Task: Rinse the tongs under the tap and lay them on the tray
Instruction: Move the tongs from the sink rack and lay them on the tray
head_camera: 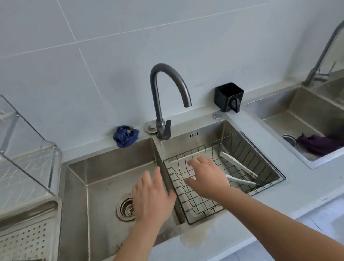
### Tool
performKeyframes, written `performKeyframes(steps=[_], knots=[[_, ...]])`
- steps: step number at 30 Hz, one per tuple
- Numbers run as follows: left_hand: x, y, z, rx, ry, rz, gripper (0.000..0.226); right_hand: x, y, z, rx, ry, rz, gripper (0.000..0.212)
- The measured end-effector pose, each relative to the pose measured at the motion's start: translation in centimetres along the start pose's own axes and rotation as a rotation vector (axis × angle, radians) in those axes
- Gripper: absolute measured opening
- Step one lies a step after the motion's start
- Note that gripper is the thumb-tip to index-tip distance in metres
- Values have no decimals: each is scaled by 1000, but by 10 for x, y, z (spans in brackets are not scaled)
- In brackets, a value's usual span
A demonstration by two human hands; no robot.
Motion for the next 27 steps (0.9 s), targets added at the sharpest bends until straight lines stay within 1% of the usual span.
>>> performKeyframes(steps=[5, 9, 11, 13, 17, 20, 22, 24, 27], knots=[[21, -14, -32, -2, -88, 19, 78, 33, 6, -5, 4, -108, 19, 54], [35, -28, -49, -36, -131, 63, 75, 58, 13, -12, 8, -195, 42, 49], [39, -38, -55, -49, -152, 62, 73, 74, 14, -16, 0, -235, 47, 50], [43, -50, -58, -78, -145, 57, 71, 91, 12, -20, -33, -264, 66, 53], [51, -80, -57, -134, -75, 70, 71, 131, 0, -34, -121, -302, 94, 56], [60, -102, -59, -165, 8, 75, 75, 161, -11, -48, -172, -301, 146, 74], [67, -115, -57, -186, 65, 72, 78, 180, -21, -55, -224, -289, 170, 94], [74, -122, -53, -165, 97, 63, 78, 194, -30, -59, -257, -262, 209, 111], [79, -131, -50, -143, 134, -1, 79, 211, -41, -68, -288, -173, 295, 124]])
Point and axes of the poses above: each hand's wrist, its own z-axis away from the middle knuckle, its own y-axis out of the back of the hand, x = y × z, the point moved 3 cm from there along -z, towards the middle knuckle
